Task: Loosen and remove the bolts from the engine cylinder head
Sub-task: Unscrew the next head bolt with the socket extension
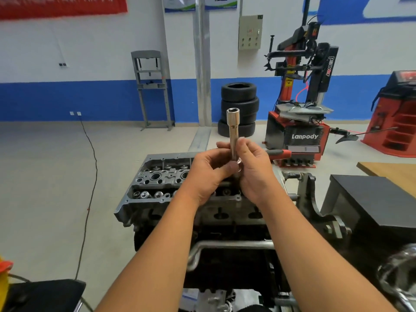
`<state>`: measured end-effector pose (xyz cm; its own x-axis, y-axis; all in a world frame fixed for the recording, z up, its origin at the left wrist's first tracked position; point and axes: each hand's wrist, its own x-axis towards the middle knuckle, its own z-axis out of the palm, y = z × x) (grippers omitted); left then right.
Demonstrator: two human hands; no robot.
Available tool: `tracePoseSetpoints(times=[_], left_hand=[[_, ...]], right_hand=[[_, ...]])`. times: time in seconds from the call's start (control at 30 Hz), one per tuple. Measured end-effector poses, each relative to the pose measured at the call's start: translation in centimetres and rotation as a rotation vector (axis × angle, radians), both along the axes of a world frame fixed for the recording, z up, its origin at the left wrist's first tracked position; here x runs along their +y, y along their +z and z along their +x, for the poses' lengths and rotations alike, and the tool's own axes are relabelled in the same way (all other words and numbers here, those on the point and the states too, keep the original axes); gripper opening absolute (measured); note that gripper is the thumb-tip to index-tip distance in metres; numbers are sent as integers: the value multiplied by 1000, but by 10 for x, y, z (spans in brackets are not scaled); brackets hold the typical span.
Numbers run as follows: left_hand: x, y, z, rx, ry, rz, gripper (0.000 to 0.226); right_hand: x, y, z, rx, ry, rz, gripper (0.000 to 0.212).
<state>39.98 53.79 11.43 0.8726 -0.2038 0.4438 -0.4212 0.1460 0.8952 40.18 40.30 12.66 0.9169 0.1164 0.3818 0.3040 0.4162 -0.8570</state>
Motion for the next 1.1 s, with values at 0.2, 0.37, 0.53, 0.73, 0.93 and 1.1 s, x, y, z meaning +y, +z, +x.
tracePoseSetpoints(times=[0.2,0.37,0.53,0.73,0.93,1.1], left_hand=[[1,-7,9,-40,-17,91,30],[1,-10,11,-50,-8,164,38],[3,-12,10,-96,109,168,33],[2,-15,11,-182,58,247,34],[3,-14,11,-166,120,235,34],[1,-16,11,-210,175,200,30]], right_hand=[[3,-3,-2,-33,-142,-77,59],[4,-6,2,-59,-235,-93,53],[3,-11,6,-133,-187,-82,39],[0,-17,14,-188,-209,-37,31],[3,-15,15,-193,-109,-91,31],[3,-17,18,-198,-136,-58,39]])
